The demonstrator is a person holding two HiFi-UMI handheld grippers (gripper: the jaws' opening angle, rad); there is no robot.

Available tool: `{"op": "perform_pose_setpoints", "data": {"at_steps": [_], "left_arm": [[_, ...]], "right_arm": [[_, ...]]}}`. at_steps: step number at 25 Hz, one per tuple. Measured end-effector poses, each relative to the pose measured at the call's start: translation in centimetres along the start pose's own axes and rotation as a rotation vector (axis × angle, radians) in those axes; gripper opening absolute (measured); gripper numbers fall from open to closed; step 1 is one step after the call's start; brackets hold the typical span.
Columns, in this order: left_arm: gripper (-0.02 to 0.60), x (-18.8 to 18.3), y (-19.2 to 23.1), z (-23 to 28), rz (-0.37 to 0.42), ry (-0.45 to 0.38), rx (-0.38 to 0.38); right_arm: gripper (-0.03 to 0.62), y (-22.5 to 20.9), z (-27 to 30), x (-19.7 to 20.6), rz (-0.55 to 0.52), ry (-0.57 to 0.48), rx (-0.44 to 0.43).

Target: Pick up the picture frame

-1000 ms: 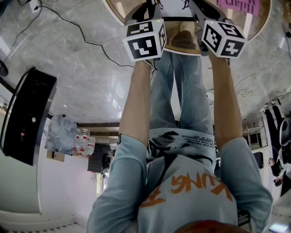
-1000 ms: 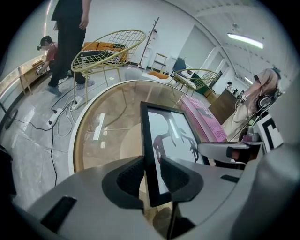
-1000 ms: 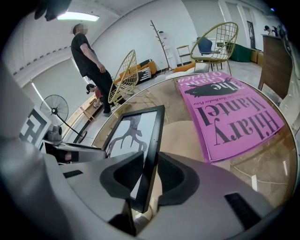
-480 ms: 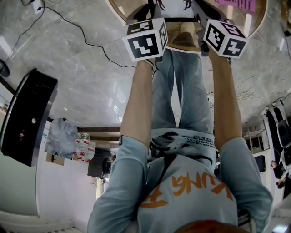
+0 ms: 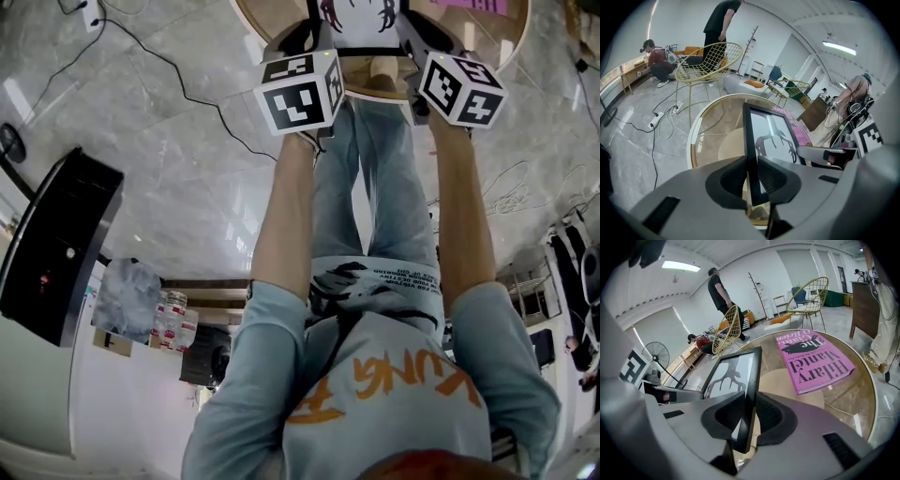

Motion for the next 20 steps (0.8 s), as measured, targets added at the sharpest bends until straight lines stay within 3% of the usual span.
{"op": "perform_pose_setpoints", "data": {"at_steps": [10, 20], "left_arm": [[0.08, -3.0, -2.7, -8.1, 0.025, -0.068, 0.045], [0.08, -8.2, -4.7, -18.0, 0.0, -0.201, 0.065]], "right_arm": [[0.071, 3.7, -6.8, -5.0, -0.007, -0.067, 0.033], [0.069, 9.1, -12.7, -13.5, -0.081, -0.176, 0.045]]}}
Point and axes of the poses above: the fingertips, and each gripper's own axes: z forward along the fingers, y to its left, x out of its underside, the point moved 5 cm from there along -z, backward along the fingers, and after that the axes turned 15 degrees about -z, right-handed, at the moved point
